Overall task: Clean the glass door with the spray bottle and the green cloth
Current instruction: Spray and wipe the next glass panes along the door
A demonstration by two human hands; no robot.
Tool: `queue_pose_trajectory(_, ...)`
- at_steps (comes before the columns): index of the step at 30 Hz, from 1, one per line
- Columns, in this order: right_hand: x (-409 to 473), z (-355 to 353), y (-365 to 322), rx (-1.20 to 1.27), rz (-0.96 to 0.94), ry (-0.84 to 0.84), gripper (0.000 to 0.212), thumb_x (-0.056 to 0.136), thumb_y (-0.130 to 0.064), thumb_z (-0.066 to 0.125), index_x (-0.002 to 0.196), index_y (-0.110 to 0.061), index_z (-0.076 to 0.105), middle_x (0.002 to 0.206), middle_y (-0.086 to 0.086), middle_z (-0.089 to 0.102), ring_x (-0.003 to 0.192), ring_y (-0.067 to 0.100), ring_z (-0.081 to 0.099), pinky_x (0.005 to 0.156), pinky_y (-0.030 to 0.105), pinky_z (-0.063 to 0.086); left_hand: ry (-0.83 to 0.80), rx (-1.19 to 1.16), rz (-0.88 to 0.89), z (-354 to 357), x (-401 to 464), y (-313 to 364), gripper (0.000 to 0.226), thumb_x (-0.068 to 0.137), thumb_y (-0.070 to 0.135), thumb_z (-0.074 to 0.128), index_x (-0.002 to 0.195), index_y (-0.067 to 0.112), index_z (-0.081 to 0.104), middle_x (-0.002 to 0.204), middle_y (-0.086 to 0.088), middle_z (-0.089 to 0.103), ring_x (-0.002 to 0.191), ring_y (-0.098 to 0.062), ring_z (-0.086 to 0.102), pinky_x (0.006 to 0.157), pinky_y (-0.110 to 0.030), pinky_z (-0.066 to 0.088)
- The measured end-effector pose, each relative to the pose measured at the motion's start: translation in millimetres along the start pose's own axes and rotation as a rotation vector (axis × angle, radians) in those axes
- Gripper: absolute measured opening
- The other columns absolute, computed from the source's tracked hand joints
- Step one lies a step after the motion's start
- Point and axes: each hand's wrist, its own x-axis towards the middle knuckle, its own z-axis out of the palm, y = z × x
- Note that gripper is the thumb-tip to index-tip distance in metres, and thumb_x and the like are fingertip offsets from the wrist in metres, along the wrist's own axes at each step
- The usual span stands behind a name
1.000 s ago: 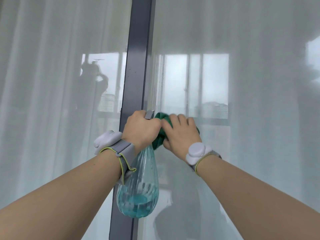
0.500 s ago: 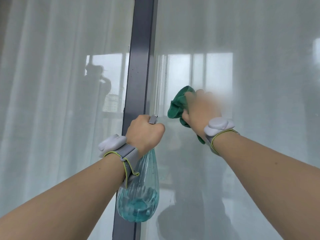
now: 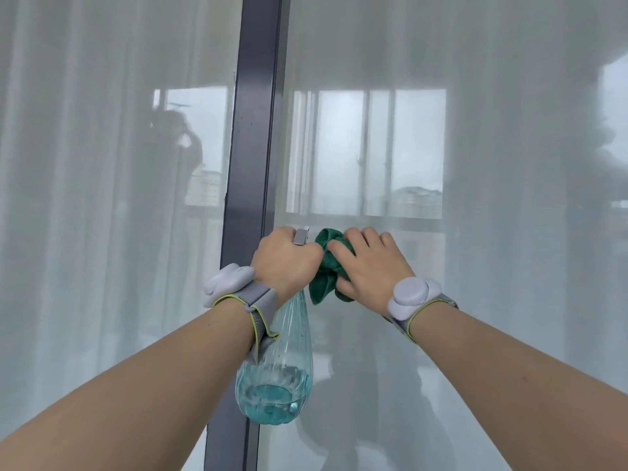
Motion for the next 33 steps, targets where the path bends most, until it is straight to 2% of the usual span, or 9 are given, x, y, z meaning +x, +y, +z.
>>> queue_pose_trajectory(3,-12,-12,17,0.075,-0.091,0.007,0.042,0.068,-0.037,0.057,0.103,-0.013,0.06,0.091,0.008,0.053,0.073,0.029,0.046,0.061,0.037,0.038,-0.022,-0.057,0.02,9,0,15,0.018,0.07,0.024,0.051,0.066,0.017,0.034,0.064,-0.001,0.04,0.06,-0.025,0.032,0.057,-0.031,0.027)
queue_pose_trajectory(7,-35,-19,37,0.093,-0.228,-0.041,0.041,0.07,-0.038,0.056,0.104,-0.015,0.061,0.089,0.006,0.052,0.072,0.027,0.044,0.06,0.037,0.037,-0.051,-0.128,0.022,26,3,32,0.012,0.063,0.025,0.048,0.067,0.016,0.042,0.067,-0.006,0.046,0.063,-0.025,0.037,0.06,-0.036,0.033)
queue_pose_trajectory(16,-104,-31,98,0.023,-0.24,-0.107,0.04,0.071,-0.035,0.056,0.105,-0.016,0.061,0.091,0.006,0.055,0.072,0.027,0.045,0.06,0.036,0.038,-0.185,-0.169,0.047,100,-21,78,0.016,0.056,0.024,0.044,0.066,0.012,0.039,0.066,-0.01,0.048,0.064,-0.023,0.042,0.059,-0.038,0.031)
queue_pose_trajectory(20,-125,-27,112,-0.003,-0.247,-0.099,0.039,0.073,-0.034,0.054,0.107,-0.017,0.061,0.093,0.006,0.057,0.073,0.027,0.047,0.061,0.037,0.039,-0.214,-0.126,0.059,122,-31,90,0.02,0.065,0.022,0.048,0.063,0.015,0.029,0.063,-0.003,0.036,0.062,-0.027,0.029,0.056,-0.032,0.025)
queue_pose_trajectory(22,-130,-20,112,0.0,-0.255,-0.077,0.039,0.074,-0.033,0.053,0.109,-0.017,0.061,0.095,0.006,0.058,0.074,0.028,0.049,0.062,0.038,0.039,-0.194,-0.107,0.051,128,-34,88,0.022,0.072,0.019,0.05,0.065,0.016,0.03,0.065,-0.002,0.036,0.062,-0.026,0.028,0.055,-0.031,0.023)
queue_pose_trajectory(24,-130,-9,103,-0.007,-0.265,-0.071,0.039,0.076,-0.032,0.051,0.112,-0.018,0.06,0.097,0.005,0.058,0.076,0.028,0.05,0.064,0.039,0.04,-0.152,-0.09,0.046,126,-36,81,0.019,0.069,0.024,0.048,0.067,0.016,0.031,0.066,-0.002,0.036,0.062,-0.025,0.029,0.055,-0.031,0.023)
queue_pose_trajectory(26,-126,0,93,-0.021,-0.242,-0.064,0.039,0.078,-0.032,0.049,0.114,-0.019,0.059,0.1,0.005,0.059,0.078,0.028,0.051,0.066,0.039,0.04,-0.106,-0.098,0.041,124,-37,75,0.018,0.062,0.027,0.044,0.068,0.015,0.031,0.067,-0.002,0.036,0.063,-0.025,0.029,0.057,-0.031,0.024)
queue_pose_trajectory(31,-105,5,88,-0.024,-0.16,-0.018,0.043,0.077,-0.033,0.049,0.116,-0.017,0.054,0.102,0.008,0.058,0.081,0.031,0.052,0.069,0.041,0.042,-0.031,-0.104,0.014,113,-31,62,0.019,0.073,0.027,0.049,0.072,0.013,0.036,0.07,-0.003,0.041,0.064,-0.026,0.034,0.059,-0.033,0.029)
queue_pose_trajectory(33,-87,-2,99,-0.052,-0.045,0.01,0.043,0.078,-0.035,0.052,0.116,-0.016,0.053,0.104,0.01,0.057,0.082,0.032,0.051,0.069,0.04,0.04,-0.043,-0.095,0.022,109,-28,63,0.019,0.069,0.029,0.048,0.072,0.013,0.038,0.07,-0.003,0.044,0.063,-0.025,0.037,0.058,-0.032,0.03)
